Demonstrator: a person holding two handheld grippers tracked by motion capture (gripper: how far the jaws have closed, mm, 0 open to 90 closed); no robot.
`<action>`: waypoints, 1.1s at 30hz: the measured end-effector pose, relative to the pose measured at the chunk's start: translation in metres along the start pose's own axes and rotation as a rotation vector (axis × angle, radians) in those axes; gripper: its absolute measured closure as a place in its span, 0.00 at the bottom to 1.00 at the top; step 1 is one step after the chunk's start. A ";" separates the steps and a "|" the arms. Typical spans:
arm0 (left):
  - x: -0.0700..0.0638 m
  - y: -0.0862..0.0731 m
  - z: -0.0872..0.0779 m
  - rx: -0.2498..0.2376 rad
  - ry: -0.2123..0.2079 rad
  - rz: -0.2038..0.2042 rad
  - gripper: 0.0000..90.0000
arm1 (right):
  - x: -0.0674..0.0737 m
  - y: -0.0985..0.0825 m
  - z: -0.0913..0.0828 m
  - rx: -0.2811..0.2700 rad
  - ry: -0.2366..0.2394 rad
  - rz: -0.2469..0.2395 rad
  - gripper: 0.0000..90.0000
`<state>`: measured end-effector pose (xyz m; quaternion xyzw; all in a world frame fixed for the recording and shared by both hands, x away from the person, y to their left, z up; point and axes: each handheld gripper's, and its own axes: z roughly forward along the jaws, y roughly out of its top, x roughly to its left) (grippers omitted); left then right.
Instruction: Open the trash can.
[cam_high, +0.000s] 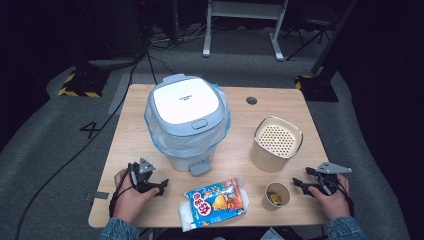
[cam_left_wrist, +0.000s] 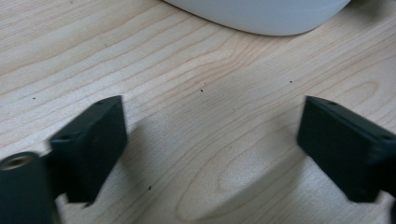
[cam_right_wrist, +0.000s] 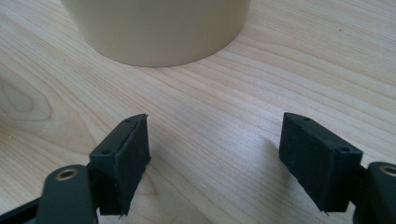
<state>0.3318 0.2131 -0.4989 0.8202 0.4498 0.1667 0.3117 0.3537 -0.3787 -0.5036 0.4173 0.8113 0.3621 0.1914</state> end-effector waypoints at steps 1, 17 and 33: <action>0.000 0.001 -0.002 -0.006 -0.001 0.016 0.26 | 0.000 0.000 0.000 0.000 0.000 -0.001 0.27; 0.005 0.036 -0.064 -0.123 -0.171 0.060 0.62 | 0.000 0.000 0.000 0.000 0.000 -0.001 0.27; -0.011 0.077 -0.119 -0.291 -0.306 0.136 0.78 | 0.000 0.000 0.000 0.000 -0.003 0.002 0.28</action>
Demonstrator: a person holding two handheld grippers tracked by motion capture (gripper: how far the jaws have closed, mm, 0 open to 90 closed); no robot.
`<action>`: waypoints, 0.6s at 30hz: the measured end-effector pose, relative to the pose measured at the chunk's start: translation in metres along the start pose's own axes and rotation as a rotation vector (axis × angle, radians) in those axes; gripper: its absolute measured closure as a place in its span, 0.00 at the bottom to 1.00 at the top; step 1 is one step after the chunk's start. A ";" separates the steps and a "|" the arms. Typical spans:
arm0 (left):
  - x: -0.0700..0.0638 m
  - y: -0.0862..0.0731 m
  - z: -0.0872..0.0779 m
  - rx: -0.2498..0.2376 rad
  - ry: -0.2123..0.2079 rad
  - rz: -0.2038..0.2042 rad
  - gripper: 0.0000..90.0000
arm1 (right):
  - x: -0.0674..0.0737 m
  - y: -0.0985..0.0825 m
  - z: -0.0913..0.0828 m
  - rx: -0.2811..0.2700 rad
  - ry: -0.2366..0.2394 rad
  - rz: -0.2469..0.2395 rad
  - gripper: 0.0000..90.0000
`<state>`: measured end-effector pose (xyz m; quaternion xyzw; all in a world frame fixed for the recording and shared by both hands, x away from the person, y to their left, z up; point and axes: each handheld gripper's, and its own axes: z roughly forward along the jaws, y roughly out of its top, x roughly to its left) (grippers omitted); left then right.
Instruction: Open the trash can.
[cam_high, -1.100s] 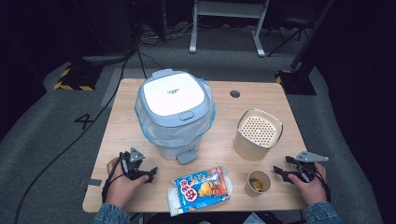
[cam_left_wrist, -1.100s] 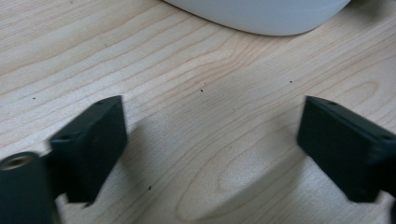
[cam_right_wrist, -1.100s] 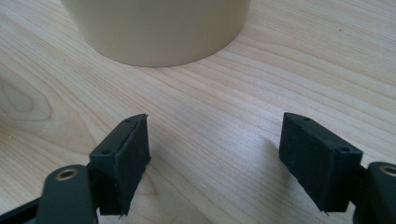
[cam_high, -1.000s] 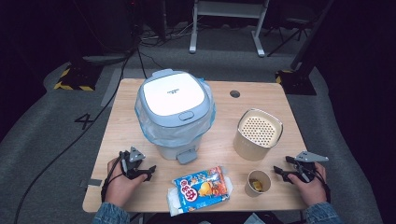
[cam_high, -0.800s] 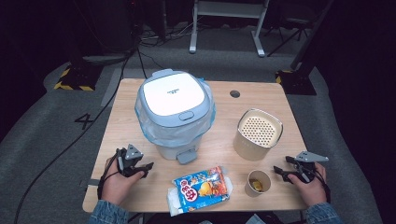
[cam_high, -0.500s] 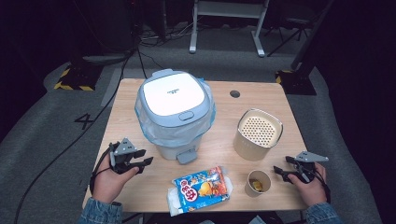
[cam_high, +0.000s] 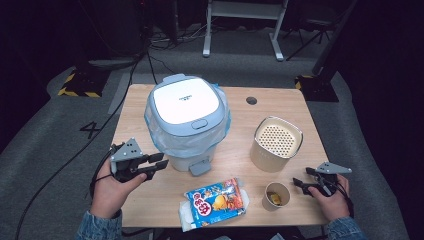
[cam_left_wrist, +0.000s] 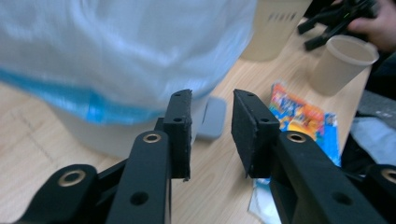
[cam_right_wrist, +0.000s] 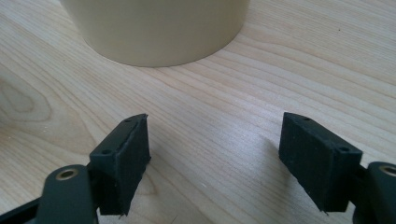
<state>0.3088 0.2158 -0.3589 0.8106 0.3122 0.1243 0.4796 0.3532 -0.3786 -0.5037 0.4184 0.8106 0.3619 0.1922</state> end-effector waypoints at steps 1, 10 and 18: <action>0.000 0.008 -0.003 -0.016 -0.010 0.010 0.81 | 0.000 0.000 0.000 0.000 0.000 0.000 0.28; 0.003 0.036 -0.009 -0.099 -0.074 0.056 0.96 | 0.000 0.000 0.000 0.000 -0.001 0.000 0.28; 0.004 0.059 -0.005 -0.110 -0.124 0.081 0.99 | 0.000 0.000 0.000 0.000 0.000 0.000 0.28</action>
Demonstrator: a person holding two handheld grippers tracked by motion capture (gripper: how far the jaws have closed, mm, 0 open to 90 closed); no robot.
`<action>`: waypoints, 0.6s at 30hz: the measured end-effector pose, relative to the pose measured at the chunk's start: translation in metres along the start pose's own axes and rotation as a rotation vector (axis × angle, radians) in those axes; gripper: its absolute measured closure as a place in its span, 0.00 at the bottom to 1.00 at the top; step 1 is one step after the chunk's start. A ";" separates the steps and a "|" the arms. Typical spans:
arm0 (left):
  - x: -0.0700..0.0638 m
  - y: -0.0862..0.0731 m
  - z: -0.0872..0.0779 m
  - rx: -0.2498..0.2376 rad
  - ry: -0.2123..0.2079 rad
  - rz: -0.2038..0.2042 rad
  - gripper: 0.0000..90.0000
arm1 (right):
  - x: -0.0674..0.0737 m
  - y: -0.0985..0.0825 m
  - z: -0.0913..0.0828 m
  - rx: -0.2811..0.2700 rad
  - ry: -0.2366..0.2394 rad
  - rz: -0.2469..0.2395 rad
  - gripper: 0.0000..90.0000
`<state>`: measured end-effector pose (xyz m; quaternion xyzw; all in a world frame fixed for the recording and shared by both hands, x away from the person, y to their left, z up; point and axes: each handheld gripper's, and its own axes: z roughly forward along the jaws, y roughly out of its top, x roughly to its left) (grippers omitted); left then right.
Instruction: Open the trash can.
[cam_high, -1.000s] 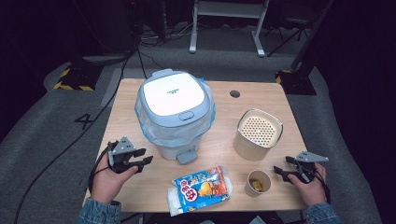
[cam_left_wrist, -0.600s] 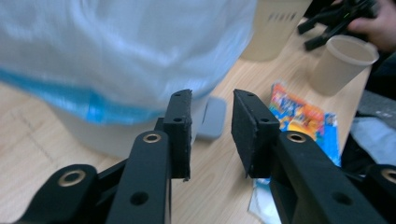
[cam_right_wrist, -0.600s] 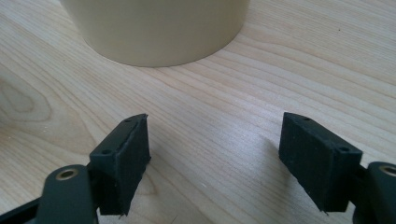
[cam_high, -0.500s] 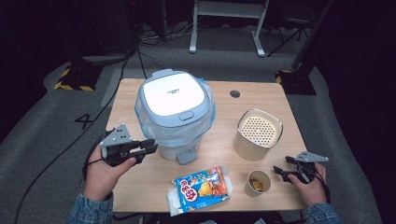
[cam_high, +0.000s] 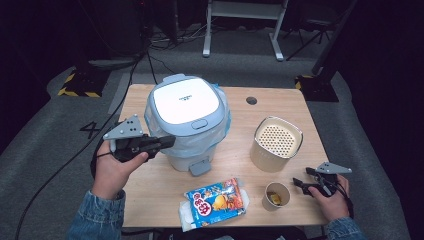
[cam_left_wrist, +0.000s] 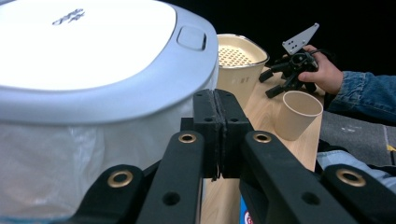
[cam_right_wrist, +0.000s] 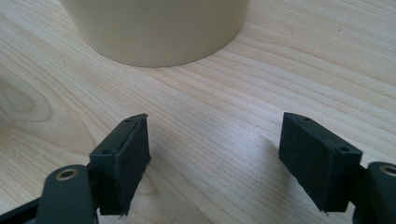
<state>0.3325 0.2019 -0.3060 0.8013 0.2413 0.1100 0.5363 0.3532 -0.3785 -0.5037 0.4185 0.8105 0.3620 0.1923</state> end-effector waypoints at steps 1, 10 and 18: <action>0.001 0.005 0.002 -0.013 -0.019 0.000 1.00 | 0.000 0.000 0.000 0.000 0.000 0.000 0.28; 0.003 0.026 0.014 -0.068 -0.054 -0.024 1.00 | 0.000 0.000 0.000 0.000 0.000 0.000 0.28; 0.002 0.042 0.042 -0.046 -0.022 -0.020 1.00 | 0.000 0.000 0.000 0.000 0.000 0.000 0.28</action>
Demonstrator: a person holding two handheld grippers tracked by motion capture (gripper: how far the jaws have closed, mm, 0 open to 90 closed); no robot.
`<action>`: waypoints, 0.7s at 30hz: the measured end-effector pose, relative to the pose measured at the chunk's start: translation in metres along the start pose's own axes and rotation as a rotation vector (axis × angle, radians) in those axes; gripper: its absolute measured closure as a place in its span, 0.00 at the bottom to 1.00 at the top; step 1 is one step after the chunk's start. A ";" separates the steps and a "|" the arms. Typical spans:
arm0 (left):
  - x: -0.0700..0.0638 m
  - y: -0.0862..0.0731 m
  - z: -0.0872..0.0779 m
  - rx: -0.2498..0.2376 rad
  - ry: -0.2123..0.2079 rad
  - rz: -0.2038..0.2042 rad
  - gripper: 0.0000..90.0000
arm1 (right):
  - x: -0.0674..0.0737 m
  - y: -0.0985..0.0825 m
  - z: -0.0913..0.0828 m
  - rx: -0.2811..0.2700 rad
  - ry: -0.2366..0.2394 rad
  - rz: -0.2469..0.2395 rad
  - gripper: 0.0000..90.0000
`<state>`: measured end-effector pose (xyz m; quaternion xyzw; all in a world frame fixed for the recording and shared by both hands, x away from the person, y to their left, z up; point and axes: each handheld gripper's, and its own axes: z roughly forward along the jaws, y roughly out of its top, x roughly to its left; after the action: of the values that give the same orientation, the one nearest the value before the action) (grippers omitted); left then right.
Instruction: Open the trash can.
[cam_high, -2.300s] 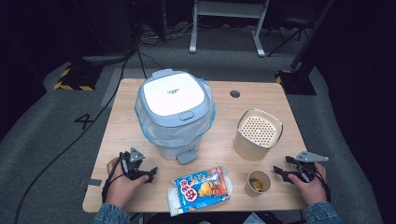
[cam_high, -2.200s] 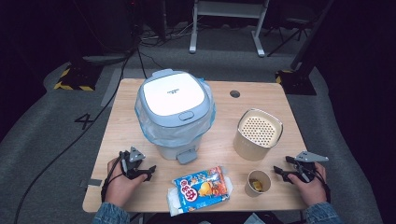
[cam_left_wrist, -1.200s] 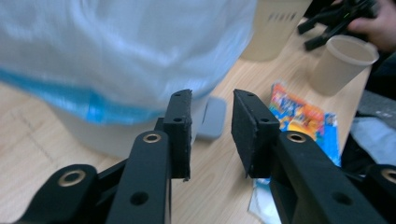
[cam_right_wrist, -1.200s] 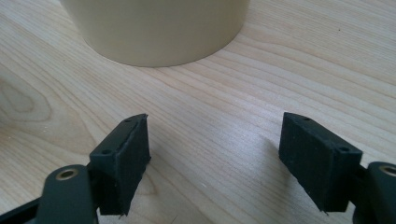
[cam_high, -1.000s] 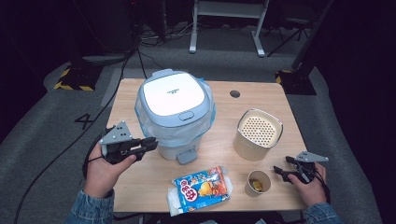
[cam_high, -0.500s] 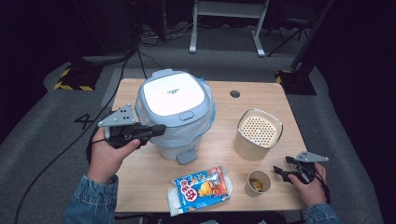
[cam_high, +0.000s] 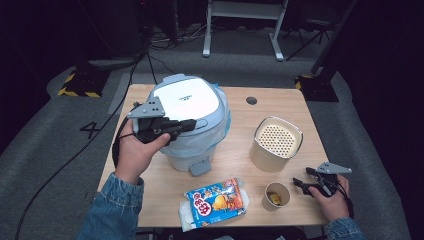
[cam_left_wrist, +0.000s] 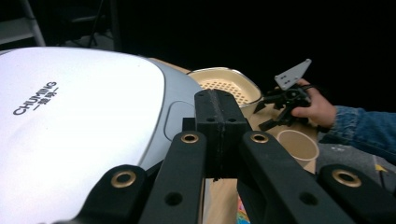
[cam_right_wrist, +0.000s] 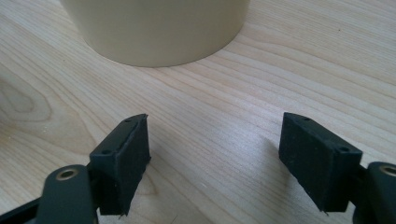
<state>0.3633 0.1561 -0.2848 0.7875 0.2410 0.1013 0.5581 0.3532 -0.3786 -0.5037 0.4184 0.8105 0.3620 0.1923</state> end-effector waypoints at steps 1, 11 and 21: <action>0.000 0.000 0.000 0.000 0.000 0.000 1.00 | 0.000 0.000 0.000 0.000 0.000 0.000 0.28; 0.002 0.002 0.021 0.052 0.041 0.021 0.99 | 0.000 0.000 0.000 0.000 0.000 0.000 0.28; 0.004 0.005 0.020 0.070 0.076 0.015 1.00 | 0.000 0.000 0.000 0.000 0.000 0.000 0.28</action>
<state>0.3765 0.1403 -0.2876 0.8041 0.2595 0.1268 0.5197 0.3532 -0.3786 -0.5037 0.4183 0.8105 0.3619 0.1924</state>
